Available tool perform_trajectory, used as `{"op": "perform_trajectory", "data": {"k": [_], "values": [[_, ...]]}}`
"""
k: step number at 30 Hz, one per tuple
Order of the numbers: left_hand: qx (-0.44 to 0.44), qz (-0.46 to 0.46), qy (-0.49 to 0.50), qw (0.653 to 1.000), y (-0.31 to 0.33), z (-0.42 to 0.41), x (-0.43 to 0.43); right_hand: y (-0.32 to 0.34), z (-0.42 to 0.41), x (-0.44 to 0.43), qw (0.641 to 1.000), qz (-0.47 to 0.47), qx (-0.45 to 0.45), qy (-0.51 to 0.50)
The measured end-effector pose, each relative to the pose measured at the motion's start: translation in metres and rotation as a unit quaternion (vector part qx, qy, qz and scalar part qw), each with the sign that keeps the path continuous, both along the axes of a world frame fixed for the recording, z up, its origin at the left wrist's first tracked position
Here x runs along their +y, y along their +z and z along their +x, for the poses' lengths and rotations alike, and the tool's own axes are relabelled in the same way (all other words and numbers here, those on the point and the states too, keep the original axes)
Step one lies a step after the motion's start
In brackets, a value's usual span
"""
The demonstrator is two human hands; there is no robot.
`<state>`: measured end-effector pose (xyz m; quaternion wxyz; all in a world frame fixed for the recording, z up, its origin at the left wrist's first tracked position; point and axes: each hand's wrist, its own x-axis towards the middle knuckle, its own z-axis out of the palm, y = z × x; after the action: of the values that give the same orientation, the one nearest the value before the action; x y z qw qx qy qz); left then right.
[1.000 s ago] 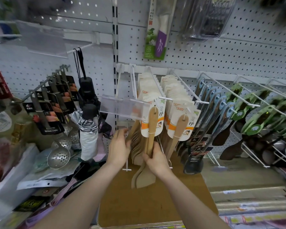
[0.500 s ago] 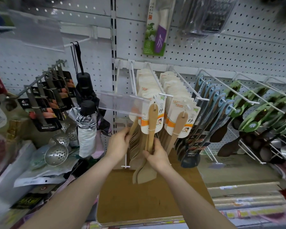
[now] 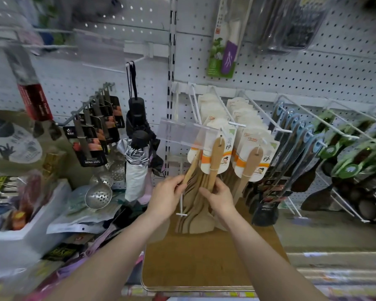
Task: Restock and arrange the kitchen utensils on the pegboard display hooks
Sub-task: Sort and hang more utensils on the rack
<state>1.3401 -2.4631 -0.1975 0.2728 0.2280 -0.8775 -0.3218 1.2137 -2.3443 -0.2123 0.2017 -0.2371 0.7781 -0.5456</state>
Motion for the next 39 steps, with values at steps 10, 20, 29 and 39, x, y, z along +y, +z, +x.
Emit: {"op": "perform_trajectory", "data": {"k": [10,20,29,39], "values": [[-0.005,-0.004,0.000,1.000,0.006,0.003,0.009,-0.001,0.002,0.025,1.000,0.001,-0.014,-0.001],[-0.037,0.015,-0.021,0.999,0.008,-0.009,0.031,0.005,0.000,0.031,0.998,-0.004,0.000,0.059],[-0.053,0.061,-0.007,0.997,0.004,-0.035,0.036,0.007,-0.001,0.027,0.998,0.004,0.020,0.066],[-0.061,0.072,0.012,0.995,0.001,-0.056,0.025,0.015,-0.008,0.013,0.990,0.072,0.105,0.060]]}}
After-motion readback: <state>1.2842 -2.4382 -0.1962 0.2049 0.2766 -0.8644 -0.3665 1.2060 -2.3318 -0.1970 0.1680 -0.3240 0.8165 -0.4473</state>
